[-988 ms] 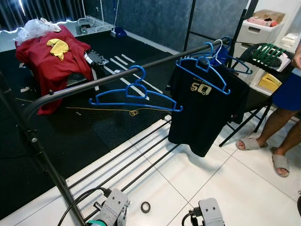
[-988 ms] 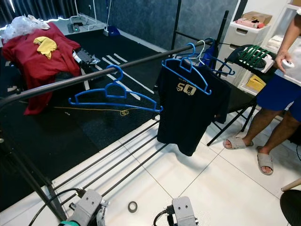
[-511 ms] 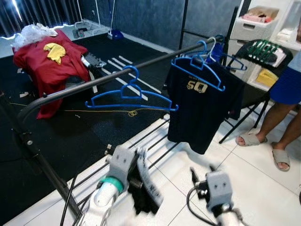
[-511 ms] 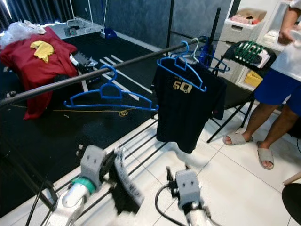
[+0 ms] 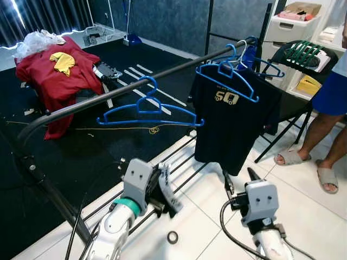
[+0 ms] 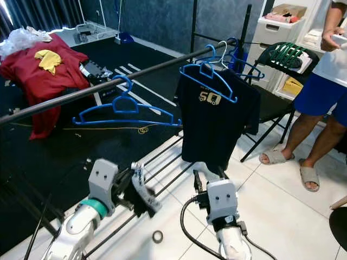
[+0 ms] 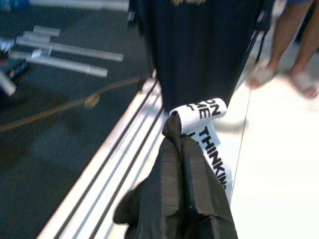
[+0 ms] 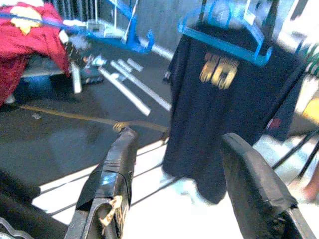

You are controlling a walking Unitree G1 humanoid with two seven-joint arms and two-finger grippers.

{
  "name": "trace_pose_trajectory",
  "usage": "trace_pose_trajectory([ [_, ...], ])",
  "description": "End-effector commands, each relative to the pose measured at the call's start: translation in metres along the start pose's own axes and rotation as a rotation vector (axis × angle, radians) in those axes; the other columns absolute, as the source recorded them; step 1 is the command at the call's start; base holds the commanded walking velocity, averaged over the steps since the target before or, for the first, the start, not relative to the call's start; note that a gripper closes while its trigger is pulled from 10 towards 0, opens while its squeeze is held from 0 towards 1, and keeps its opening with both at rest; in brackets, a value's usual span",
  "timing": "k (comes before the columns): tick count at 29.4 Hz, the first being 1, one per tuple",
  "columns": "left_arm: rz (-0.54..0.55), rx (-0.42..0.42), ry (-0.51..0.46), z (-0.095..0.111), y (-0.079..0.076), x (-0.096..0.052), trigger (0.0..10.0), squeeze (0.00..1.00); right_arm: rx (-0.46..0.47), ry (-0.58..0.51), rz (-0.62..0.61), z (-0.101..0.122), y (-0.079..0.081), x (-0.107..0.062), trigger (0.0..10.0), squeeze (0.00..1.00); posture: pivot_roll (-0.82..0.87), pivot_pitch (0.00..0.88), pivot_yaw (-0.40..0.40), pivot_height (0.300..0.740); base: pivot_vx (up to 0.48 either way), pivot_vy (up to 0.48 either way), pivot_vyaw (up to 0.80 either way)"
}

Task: Hang hanger

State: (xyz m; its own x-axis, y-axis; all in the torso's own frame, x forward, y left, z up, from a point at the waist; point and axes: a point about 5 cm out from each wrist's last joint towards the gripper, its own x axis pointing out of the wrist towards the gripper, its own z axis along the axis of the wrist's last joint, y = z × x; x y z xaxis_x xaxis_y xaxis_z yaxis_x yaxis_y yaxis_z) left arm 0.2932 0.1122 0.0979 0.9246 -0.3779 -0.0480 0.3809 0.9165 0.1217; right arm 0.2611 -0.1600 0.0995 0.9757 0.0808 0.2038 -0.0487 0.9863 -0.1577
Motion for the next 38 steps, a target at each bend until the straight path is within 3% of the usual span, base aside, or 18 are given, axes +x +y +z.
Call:
trace_pose_trajectory([
  [1, 0.015, 0.009, 0.044, -0.0081, 0.002, -0.0038, 10.0, 0.0, 0.022, 0.042, 0.005, -0.0065, 0.0022, -0.0035, 10.0, 0.0, -0.28, 0.099, 0.086, 0.74, 0.0, 0.0, 0.0],
  [8, 0.042, 0.013, 0.085, -0.0072, 0.0034, -0.0055, 10.0, 0.0, 0.022, 0.069, 0.021, -0.0015, 0.0028, -0.0012, 10.0, 0.0, -0.27, 0.106, 0.076, 0.74, 0.0, 0.0, 0.0],
  [29, 0.042, 0.016, 0.067, -0.0031, 0.0004, -0.0042, 10.0, 0.0, 0.023, 0.091, 0.034, -0.002, 0.0046, -0.0021, 10.0, 0.0, -0.27, 0.106, 0.073, 0.74, 0.0, 0.0, 0.0],
  [38, 0.049, 0.008, 0.073, -0.0033, 0.0011, -0.0044, 10.0, 0.0, 0.024, 0.098, 0.036, -0.0021, 0.0054, -0.0015, 10.0, 0.0, -0.26, 0.102, 0.074, 0.74, 0.0, -0.185, 0.0],
])
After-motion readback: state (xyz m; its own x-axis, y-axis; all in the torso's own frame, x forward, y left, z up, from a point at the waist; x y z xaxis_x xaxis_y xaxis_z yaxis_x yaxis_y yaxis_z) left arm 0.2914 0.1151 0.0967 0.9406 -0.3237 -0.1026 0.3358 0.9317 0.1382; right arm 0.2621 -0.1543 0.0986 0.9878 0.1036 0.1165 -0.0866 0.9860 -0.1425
